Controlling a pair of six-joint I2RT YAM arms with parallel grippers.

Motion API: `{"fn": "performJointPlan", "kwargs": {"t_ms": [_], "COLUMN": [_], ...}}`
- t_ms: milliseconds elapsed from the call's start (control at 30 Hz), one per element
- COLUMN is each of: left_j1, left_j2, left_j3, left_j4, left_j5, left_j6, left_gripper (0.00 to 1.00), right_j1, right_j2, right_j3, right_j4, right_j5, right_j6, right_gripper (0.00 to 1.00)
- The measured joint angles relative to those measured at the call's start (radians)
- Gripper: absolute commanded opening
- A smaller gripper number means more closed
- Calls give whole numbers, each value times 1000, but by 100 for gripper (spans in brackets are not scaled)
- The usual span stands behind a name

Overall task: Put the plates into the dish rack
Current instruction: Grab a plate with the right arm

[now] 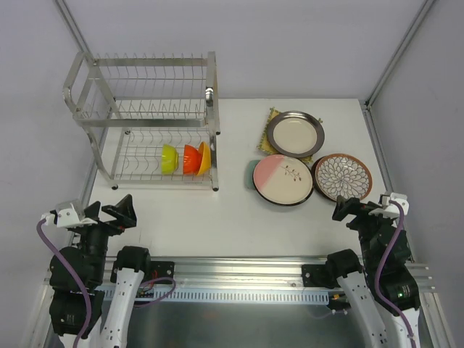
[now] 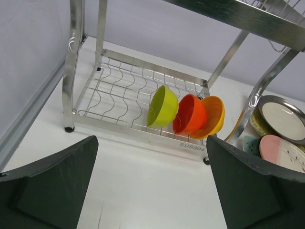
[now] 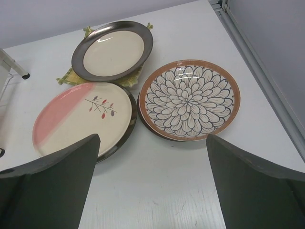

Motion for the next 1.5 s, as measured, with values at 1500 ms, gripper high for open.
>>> {"fn": "performJointPlan", "kwargs": {"t_ms": [1500], "left_j1": [0], "left_j2": [0], "left_j3": [-336], "left_j4": [100], "left_j5": [214], "left_j6": [-216], "left_gripper": [99], "right_j1": [-217], "right_j2": [612], "right_j3": [49], "right_j4": [-4], "right_j5": [-14], "right_j6": [417], "right_gripper": [100]}}
